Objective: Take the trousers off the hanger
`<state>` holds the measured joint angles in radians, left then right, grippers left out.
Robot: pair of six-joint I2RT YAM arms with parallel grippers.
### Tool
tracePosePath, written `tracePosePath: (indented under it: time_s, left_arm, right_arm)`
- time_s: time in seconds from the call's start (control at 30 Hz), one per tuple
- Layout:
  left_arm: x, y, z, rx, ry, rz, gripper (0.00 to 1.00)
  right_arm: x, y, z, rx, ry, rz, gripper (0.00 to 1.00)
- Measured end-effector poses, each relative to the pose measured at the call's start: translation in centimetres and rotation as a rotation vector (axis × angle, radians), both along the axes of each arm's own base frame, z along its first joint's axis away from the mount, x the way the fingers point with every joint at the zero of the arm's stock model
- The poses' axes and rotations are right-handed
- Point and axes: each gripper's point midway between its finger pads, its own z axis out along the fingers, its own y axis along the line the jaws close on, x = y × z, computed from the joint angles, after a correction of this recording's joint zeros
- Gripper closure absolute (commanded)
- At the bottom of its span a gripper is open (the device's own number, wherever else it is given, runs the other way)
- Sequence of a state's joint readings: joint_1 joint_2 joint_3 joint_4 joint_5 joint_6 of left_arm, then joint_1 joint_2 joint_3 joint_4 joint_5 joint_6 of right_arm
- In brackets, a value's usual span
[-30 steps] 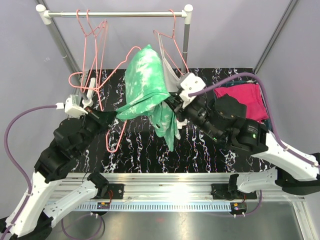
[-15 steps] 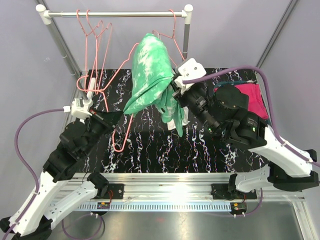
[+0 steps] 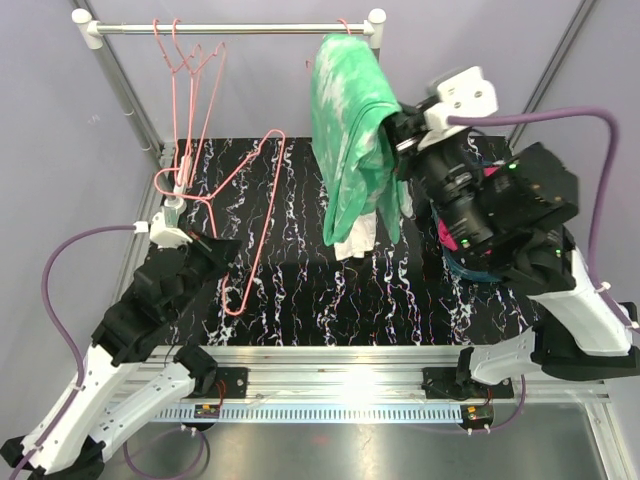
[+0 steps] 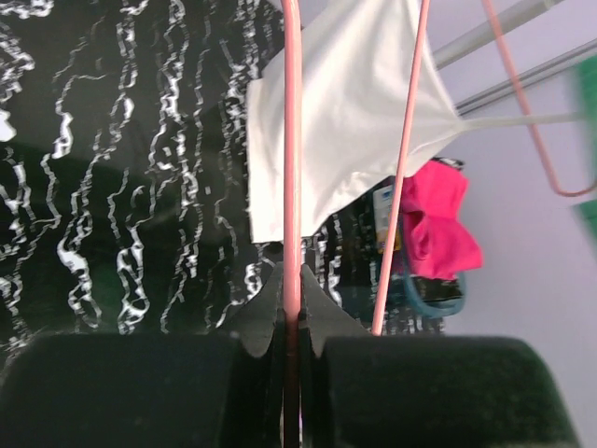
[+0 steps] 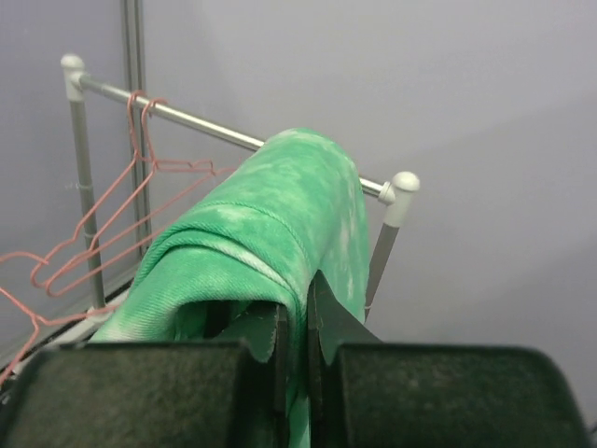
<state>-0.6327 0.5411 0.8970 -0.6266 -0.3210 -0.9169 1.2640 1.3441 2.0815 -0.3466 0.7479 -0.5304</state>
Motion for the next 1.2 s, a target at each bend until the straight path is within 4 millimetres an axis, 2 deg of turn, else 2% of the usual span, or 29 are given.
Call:
tracePosePath:
  time_s: [0.13, 0.23, 0.4, 0.57, 0.7, 0.77, 0.87, 1.03, 1.1, 1.2]
  left_arm:
    - [0.5, 0.1, -1.4, 0.078, 0.046, 0.003, 1.00]
    - [0.8, -0.1, -1.5, 0.129, 0.060, -0.008, 1.00]
    - [0.7, 0.2, -1.6, 0.192, 0.064, -0.025, 1.00]
    - [0.3, 0.8, -0.5, 0.226, 0.041, -0.034, 1.00]
    - [0.1, 1.0, 0.0, 0.258, 0.032, -0.046, 1.00]
    - [0.1, 1.0, 0.3, 0.272, 0.028, -0.052, 1.00]
    - [0.2, 0.9, 0.9, 0.295, 0.023, -0.068, 1.00]
    - [0.3, 0.6, 2.0, 0.338, 0.013, -0.102, 1.00]
    - [0.3, 0.5, 2.4, 0.352, 0.001, -0.119, 1.00]
    - [0.2, 0.4, 2.3, 0.374, -0.002, -0.136, 1.00]
  right_arm:
    - [-0.6, -1.8, 2.9, 0.081, -0.026, -0.002, 1.00]
    - [-0.7, -3.0, 3.7, 0.097, -0.037, -0.025, 1.00]
    - [0.0, -5.1, 3.8, 0.027, -0.057, -0.142, 1.00]
    - [0.7, -8.3, 4.3, -0.051, -0.088, -0.352, 1.00]
    - [1.7, -11.7, 4.1, -0.094, -0.073, -0.551, 1.00]
    - [2.7, -13.8, 3.3, -0.127, -0.047, -0.674, 1.00]
    - [4.8, -17.1, 0.8, -0.205, 0.016, -0.884, 1.00]
    - [7.5, -22.0, -5.4, -0.359, 0.145, -1.153, 1.00]
    - [7.6, -24.1, -7.6, -0.388, 0.196, -1.230, 1.00]
    - [6.1, -27.0, -9.9, -0.387, 0.248, -1.302, 1.00]
